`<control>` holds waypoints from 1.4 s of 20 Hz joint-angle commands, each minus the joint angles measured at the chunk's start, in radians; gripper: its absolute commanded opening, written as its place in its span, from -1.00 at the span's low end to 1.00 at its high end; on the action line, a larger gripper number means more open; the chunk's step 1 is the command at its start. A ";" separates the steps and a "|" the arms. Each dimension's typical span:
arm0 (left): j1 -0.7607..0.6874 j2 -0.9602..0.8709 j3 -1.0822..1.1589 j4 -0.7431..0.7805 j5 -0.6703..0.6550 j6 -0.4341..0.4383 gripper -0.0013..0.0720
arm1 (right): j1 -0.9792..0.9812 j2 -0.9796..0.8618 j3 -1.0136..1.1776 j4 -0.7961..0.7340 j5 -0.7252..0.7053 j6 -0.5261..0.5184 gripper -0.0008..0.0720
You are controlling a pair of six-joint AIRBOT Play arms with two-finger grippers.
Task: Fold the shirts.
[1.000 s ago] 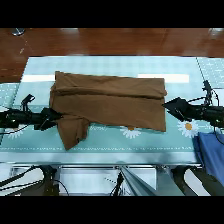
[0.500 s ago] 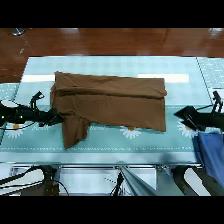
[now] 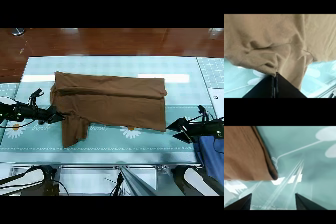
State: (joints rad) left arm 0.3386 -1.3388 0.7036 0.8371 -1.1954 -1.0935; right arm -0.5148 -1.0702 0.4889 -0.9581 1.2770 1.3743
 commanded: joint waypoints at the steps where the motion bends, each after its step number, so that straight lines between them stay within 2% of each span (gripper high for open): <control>1: 0.000 -0.001 0.002 0.000 -0.003 0.001 -0.90 | 0.088 -0.094 -0.001 0.061 -0.047 -0.025 0.71; 5: 0.000 0.000 0.002 0.000 -0.011 0.001 -0.90 | 0.182 -0.120 0.052 0.086 -0.203 0.052 0.71; 9: 0.000 -0.001 0.002 0.000 -0.010 0.009 -0.90 | 0.187 -0.128 0.096 0.097 -0.219 0.073 0.68; 10: 0.000 -0.001 0.002 0.000 -0.010 0.009 -0.90 | 0.204 -0.145 0.096 0.089 -0.205 0.068 0.56; 13: -0.001 -0.001 0.002 0.000 -0.011 0.008 -0.90 | 0.291 -0.206 0.096 0.091 -0.203 0.051 0.40; 14: -0.001 -0.001 0.002 0.000 -0.016 0.008 -0.90 | 0.319 -0.219 0.096 0.092 -0.203 0.038 0.07; 15: 0.000 -0.001 0.002 0.000 -0.022 0.008 -0.90 | 0.335 -0.222 0.096 0.093 -0.207 0.013 -0.55; 16: 0.000 0.000 0.002 0.000 -0.026 0.008 -0.90 | 0.340 -0.222 0.105 0.093 -0.209 -0.002 -0.87; 22: 0.031 -0.002 0.172 -0.001 -0.087 0.008 -0.90 | 0.291 -0.222 0.346 -0.043 -0.082 0.015 -0.87; 24: 0.034 -0.021 0.267 0.000 -0.100 0.005 -0.90 | 0.262 -0.225 0.421 -0.036 -0.080 0.019 -0.87; 28: -0.040 -0.158 0.487 0.000 -0.058 -0.080 -0.90 | 0.273 -0.313 0.566 0.043 -0.103 -0.003 -0.87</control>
State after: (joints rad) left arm 0.3355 -1.4208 1.0508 0.8368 -1.2774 -1.1202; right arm -0.2428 -1.3354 0.9565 -0.9634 1.1790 1.3872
